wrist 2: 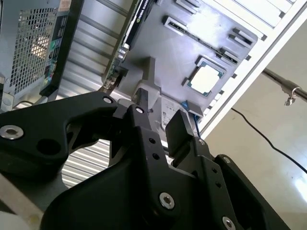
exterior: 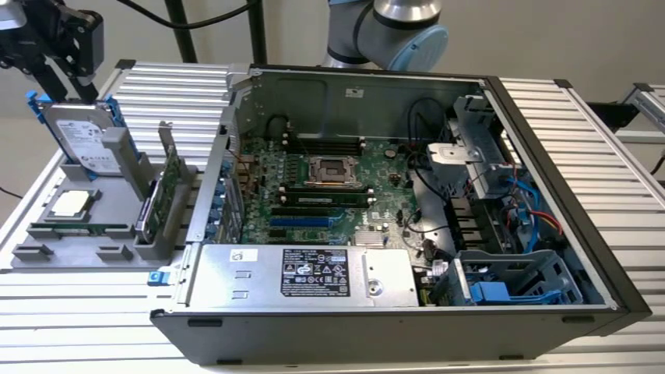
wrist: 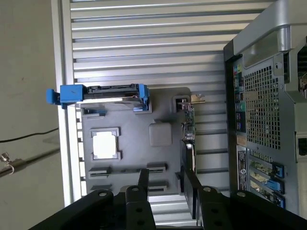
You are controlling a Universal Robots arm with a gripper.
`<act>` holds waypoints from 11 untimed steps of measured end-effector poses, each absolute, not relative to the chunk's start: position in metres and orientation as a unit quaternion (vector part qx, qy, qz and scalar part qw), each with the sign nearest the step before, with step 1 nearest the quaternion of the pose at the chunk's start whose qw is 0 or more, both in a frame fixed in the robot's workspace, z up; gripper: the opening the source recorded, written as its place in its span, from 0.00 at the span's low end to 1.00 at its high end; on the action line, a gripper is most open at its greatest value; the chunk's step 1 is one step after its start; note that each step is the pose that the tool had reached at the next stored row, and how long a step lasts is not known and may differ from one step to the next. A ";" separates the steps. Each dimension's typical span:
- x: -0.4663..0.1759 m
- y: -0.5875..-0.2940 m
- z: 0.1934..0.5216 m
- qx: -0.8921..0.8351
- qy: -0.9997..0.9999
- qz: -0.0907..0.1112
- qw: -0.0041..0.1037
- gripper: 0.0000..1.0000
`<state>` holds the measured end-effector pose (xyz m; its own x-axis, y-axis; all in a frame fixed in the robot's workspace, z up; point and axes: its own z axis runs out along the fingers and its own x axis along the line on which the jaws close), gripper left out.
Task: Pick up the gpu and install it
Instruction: 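Pick up the gpu and move the gpu toward the slot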
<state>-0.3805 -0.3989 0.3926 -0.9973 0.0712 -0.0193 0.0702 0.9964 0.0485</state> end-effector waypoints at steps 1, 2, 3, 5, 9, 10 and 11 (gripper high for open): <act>-0.381 -0.399 0.393 0.035 0.999 0.024 0.010 1.00; -0.380 -0.399 0.393 0.035 0.999 0.024 0.010 1.00; -0.381 -0.399 0.393 0.035 0.999 0.024 0.010 1.00; -0.380 -0.399 0.393 0.035 0.999 0.024 0.010 1.00; -0.380 -0.399 0.393 0.035 0.999 0.024 0.011 1.00; -0.380 -0.399 0.393 0.035 0.999 0.024 0.010 1.00; -0.379 -0.399 0.393 0.035 0.999 0.024 0.010 1.00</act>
